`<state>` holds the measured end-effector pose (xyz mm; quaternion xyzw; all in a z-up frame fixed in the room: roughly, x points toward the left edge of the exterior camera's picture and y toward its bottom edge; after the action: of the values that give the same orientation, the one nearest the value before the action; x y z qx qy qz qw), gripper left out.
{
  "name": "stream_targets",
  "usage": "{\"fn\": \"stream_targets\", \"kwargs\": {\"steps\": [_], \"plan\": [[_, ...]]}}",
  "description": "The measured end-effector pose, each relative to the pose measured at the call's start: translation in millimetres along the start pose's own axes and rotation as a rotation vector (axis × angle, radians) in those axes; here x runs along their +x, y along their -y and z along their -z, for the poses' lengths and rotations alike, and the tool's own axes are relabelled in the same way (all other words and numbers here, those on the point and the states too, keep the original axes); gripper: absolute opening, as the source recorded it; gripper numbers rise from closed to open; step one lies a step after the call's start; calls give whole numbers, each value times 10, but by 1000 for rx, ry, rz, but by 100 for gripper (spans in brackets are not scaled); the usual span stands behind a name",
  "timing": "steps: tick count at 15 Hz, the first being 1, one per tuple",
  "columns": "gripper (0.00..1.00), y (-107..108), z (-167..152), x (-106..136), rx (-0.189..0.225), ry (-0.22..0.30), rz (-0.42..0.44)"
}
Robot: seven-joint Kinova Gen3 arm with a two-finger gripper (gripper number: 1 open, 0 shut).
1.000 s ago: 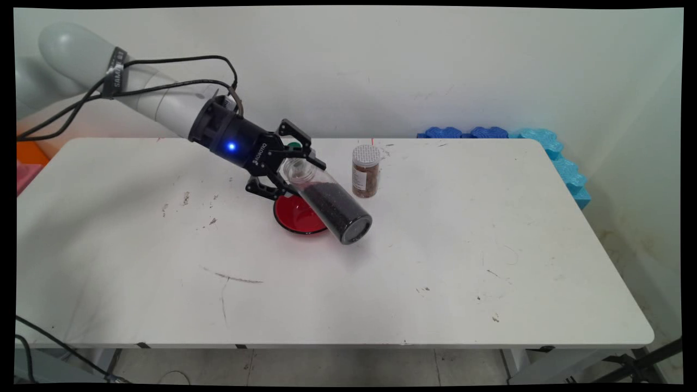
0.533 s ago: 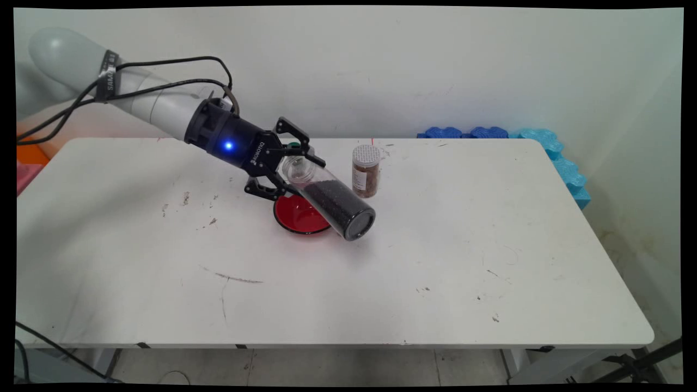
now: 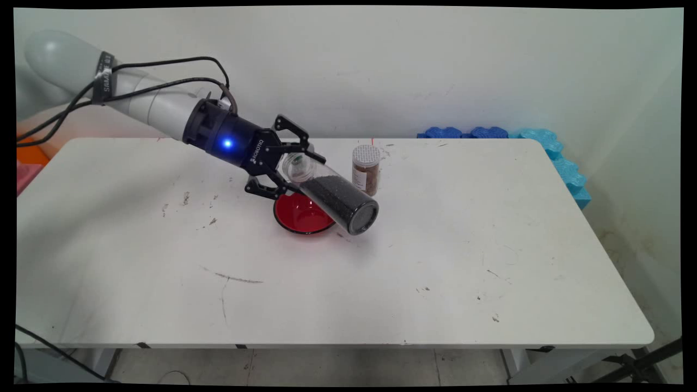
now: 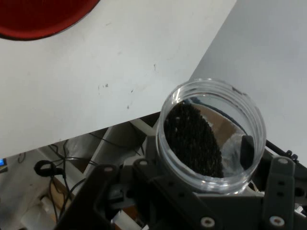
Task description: Pour the black seasoning powder in the red bowl
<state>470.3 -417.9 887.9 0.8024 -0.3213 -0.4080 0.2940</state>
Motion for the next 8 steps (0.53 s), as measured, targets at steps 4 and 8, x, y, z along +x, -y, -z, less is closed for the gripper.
{"fn": "stream_targets", "kwargs": {"steps": [4,8], "plan": [[0,-21,-28,-2,-16,1,24],[0,-37,-52,12,-27,1,46]]}}
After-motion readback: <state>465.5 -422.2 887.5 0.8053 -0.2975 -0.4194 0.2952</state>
